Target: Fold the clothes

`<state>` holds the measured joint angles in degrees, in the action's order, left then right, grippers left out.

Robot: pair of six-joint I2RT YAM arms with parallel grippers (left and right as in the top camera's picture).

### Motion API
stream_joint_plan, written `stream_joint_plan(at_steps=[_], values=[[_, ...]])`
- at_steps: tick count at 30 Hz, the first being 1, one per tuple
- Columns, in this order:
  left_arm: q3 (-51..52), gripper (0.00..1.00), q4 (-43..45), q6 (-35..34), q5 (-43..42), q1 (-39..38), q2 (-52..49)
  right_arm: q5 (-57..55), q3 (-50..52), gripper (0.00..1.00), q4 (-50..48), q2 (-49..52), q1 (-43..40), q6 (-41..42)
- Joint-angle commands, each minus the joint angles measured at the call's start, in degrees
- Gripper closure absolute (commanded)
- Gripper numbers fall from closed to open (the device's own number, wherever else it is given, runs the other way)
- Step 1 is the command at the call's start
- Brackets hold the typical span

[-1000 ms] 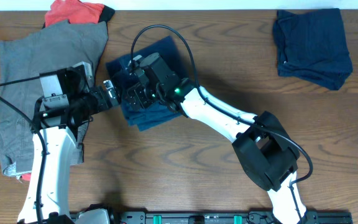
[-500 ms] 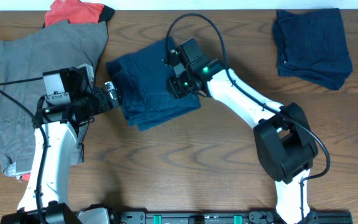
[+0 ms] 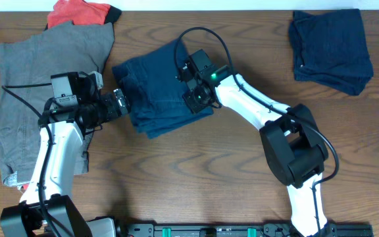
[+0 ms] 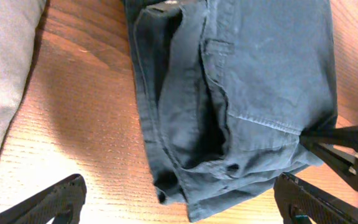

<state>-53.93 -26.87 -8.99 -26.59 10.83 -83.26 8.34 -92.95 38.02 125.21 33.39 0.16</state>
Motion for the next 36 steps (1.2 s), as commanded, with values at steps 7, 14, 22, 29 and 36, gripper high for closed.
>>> stream_joint_plan(at_steps=[7,14,22,29,36], values=[[0.5,0.02,-0.3,0.8,0.3,0.0,-0.2,-6.4,0.2,0.99,-3.7,5.5,-10.2,-1.4],[0.5,0.02,0.0,0.8,0.3,0.0,-0.2,-7.3,-2.4,0.91,-4.8,4.3,-18.3,-5.6],[0.5,0.02,1.1,0.8,0.3,0.0,-0.2,5.6,-10.3,0.49,4.6,-6.7,-18.3,-17.5],[0.5,0.02,4.1,0.8,7.3,0.6,-0.2,9.4,-10.2,0.34,14.8,-10.2,-11.6,-21.0],[0.5,0.02,6.6,0.8,11.0,2.7,-0.2,2.1,-3.3,0.15,12.4,-9.5,-3.0,-27.0]])
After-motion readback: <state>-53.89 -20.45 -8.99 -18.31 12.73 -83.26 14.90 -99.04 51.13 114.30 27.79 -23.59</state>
